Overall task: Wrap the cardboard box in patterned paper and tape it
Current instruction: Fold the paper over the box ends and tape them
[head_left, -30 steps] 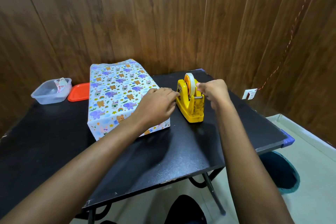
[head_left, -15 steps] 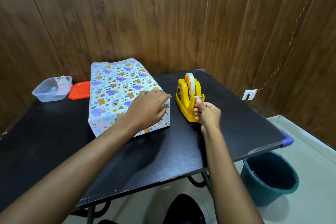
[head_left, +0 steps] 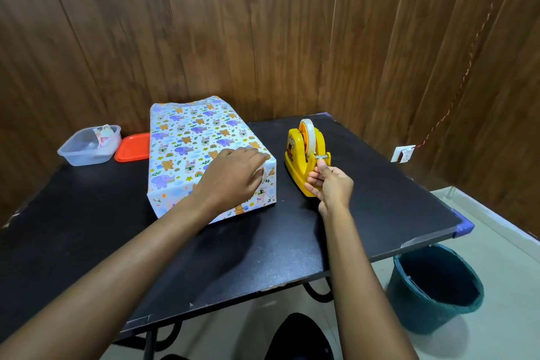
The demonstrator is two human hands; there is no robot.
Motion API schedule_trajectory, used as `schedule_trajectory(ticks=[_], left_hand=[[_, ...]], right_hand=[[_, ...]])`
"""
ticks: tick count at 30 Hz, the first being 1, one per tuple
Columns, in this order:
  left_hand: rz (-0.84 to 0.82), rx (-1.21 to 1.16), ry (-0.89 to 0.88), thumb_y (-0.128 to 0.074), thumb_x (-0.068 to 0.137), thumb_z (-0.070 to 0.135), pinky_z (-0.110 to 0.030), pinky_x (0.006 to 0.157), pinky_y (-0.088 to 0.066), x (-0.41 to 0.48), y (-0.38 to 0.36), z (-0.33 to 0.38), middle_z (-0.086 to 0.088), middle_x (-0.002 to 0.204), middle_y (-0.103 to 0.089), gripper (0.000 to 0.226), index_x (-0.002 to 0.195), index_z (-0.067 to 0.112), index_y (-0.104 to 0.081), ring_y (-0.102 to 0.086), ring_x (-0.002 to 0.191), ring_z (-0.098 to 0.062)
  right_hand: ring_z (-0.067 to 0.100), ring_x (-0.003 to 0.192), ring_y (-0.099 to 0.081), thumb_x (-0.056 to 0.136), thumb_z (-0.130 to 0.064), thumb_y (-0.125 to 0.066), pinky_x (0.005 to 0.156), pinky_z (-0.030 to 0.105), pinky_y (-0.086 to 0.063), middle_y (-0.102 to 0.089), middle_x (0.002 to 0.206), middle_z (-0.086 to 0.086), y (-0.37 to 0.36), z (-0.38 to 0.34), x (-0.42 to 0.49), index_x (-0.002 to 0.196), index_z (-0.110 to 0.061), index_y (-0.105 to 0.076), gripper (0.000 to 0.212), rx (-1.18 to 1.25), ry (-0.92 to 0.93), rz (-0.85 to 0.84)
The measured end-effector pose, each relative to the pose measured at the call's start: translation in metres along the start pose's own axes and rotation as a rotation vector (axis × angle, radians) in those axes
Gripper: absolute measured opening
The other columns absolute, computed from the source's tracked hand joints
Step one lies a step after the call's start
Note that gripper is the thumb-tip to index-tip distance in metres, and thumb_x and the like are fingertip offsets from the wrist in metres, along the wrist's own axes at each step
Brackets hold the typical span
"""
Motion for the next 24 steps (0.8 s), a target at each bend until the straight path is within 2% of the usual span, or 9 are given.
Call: schedule_trajectory(ticks=[3, 6, 9, 11, 14, 17, 20, 24], left_hand=[[0.008, -0.010, 0.007, -0.044, 0.096, 0.020, -0.034, 0.100, -0.029, -0.001, 0.001, -0.002, -0.003, 0.134, -0.052, 0.037, 0.132, 0.015, -0.049, -0.044, 0.126, -0.021], [0.018, -0.002, 0.045, -0.044, 0.096, 0.023, -0.034, 0.100, -0.030, -0.009, 0.005, -0.015, -0.002, 0.135, -0.052, 0.039, 0.134, 0.016, -0.048, -0.044, 0.127, -0.020], [0.042, -0.008, 0.086, -0.045, 0.095, 0.029, -0.037, 0.096, -0.035, -0.027, 0.013, -0.039, -0.003, 0.129, -0.057, 0.039, 0.131, 0.015, -0.052, -0.050, 0.121, -0.022], [0.047, 0.018, 0.120, -0.048, 0.095, 0.034, -0.038, 0.095, -0.037, -0.043, 0.017, -0.058, -0.002, 0.129, -0.058, 0.041, 0.132, 0.016, -0.051, -0.051, 0.121, -0.021], [-0.023, 0.058, 0.130, -0.048, 0.093, 0.047, -0.038, 0.100, -0.037, -0.058, 0.018, -0.079, -0.001, 0.139, -0.050, 0.055, 0.139, 0.019, -0.043, -0.045, 0.128, -0.020], [-0.079, 0.078, 0.123, -0.046, 0.092, 0.050, -0.034, 0.105, -0.031, -0.060, 0.013, -0.079, 0.004, 0.146, -0.040, 0.059, 0.143, 0.022, -0.035, -0.037, 0.134, -0.015], [-0.096, 0.098, 0.121, -0.043, 0.093, 0.049, -0.030, 0.107, -0.026, -0.057, 0.007, -0.072, 0.007, 0.150, -0.033, 0.059, 0.146, 0.025, -0.031, -0.030, 0.137, -0.011], [-0.094, 0.094, 0.136, -0.042, 0.094, 0.049, -0.031, 0.107, -0.025, -0.054, 0.004, -0.073, 0.007, 0.151, -0.032, 0.058, 0.145, 0.024, -0.032, -0.029, 0.138, -0.011]], right_hand=[[0.015, 0.059, -0.058, 0.094, -0.018, -0.058, 0.060, 0.029, -0.056, -0.059, 0.068, 0.008, -0.003, -0.002, -0.001, 0.072, -0.005, -0.057, 0.025, 0.052, -0.049, 0.015], [0.017, 0.063, -0.059, 0.094, -0.011, -0.056, 0.065, 0.033, -0.056, -0.058, 0.069, 0.010, -0.009, -0.005, -0.006, 0.075, -0.003, -0.056, 0.021, 0.246, -0.174, 0.028], [0.017, 0.064, -0.058, 0.095, -0.008, -0.053, 0.077, 0.039, -0.055, -0.057, 0.071, 0.010, -0.012, -0.005, -0.006, 0.077, -0.002, -0.056, 0.019, 0.338, -0.210, 0.051], [0.015, 0.061, -0.057, 0.096, -0.009, -0.053, 0.073, 0.038, -0.056, -0.055, 0.069, 0.009, -0.016, -0.004, -0.007, 0.076, -0.003, -0.054, 0.021, 0.302, -0.179, 0.085], [0.014, 0.059, -0.055, 0.097, -0.012, -0.051, 0.059, 0.032, -0.056, -0.053, 0.068, 0.008, -0.020, -0.003, -0.009, 0.076, -0.005, -0.053, 0.023, 0.244, -0.110, 0.107], [0.015, 0.059, -0.056, 0.098, -0.019, -0.051, 0.053, 0.031, -0.056, -0.055, 0.069, 0.008, -0.014, 0.001, -0.008, 0.077, -0.007, -0.054, 0.024, 0.166, -0.062, 0.061], [0.017, 0.057, -0.057, 0.093, -0.030, -0.058, 0.058, 0.035, -0.058, -0.056, 0.066, 0.009, -0.009, 0.001, -0.004, 0.073, -0.006, -0.054, 0.032, 0.071, -0.002, 0.036], [0.016, 0.054, -0.057, 0.091, -0.031, -0.061, 0.063, 0.035, -0.057, -0.058, 0.065, 0.010, -0.007, -0.001, 0.000, 0.071, -0.006, -0.054, 0.033, 0.023, 0.014, 0.040]])
Point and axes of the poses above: each hand's wrist, its own x-axis towards the middle knuckle, its own y-axis out of the back of the hand, z = x × y, the point moved 2 cm from there along x, towards the middle knuckle
